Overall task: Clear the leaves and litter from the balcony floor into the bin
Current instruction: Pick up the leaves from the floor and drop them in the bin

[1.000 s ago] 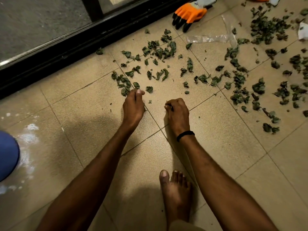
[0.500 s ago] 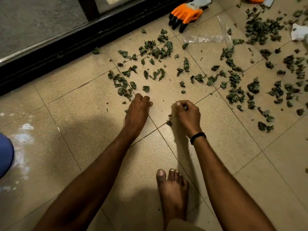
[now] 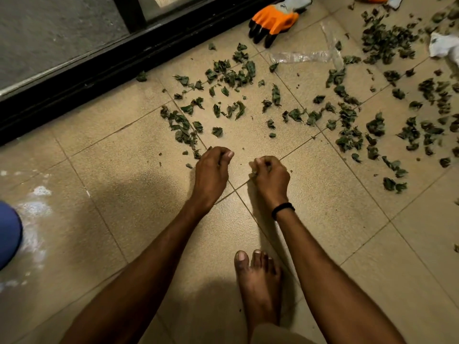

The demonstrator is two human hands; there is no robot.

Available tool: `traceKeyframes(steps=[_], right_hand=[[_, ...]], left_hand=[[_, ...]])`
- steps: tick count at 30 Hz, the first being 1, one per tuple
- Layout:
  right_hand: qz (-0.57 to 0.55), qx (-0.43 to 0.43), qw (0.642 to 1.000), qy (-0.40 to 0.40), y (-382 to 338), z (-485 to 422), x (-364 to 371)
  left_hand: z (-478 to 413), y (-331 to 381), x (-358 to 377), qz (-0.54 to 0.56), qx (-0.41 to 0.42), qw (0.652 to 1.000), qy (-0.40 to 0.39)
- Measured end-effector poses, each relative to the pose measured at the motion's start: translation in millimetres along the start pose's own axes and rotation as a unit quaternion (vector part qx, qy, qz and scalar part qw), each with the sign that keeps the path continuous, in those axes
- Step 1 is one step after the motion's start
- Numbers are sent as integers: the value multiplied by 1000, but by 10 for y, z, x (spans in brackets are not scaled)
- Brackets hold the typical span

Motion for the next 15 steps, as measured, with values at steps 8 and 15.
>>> traceKeyframes(steps=[8,15], right_hand=[[-688,189,690,-116,-18,-229,-269],[-564,198,802,3,305,-320,-435]], left_hand=[[228,-152,418,566,-335,744,-116],[134,-50,364,306,-210,920,-126]])
Point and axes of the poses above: each hand's wrist, its own z-axis away from the middle knuckle, its own x-axis out of the palm, y = z × x, the point moved 6 cm from there along -z, towards the middle knuckle, and after that the axes turned 4 degrees about -y, right-handed, at the moved point
